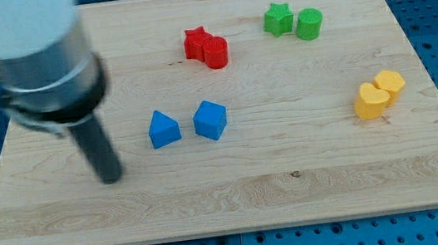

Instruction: Separate the red blocks

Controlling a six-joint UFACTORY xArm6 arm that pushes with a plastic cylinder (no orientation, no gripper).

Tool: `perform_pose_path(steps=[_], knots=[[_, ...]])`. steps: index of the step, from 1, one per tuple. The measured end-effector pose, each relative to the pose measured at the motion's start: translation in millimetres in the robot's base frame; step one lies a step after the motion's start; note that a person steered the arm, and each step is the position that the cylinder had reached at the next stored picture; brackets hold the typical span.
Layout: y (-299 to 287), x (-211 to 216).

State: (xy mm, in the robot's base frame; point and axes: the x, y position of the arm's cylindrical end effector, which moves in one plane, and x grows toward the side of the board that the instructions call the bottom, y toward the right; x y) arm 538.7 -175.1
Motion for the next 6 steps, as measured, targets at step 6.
perform_pose_path(steps=[6], knots=[[126.9,-254.9]])
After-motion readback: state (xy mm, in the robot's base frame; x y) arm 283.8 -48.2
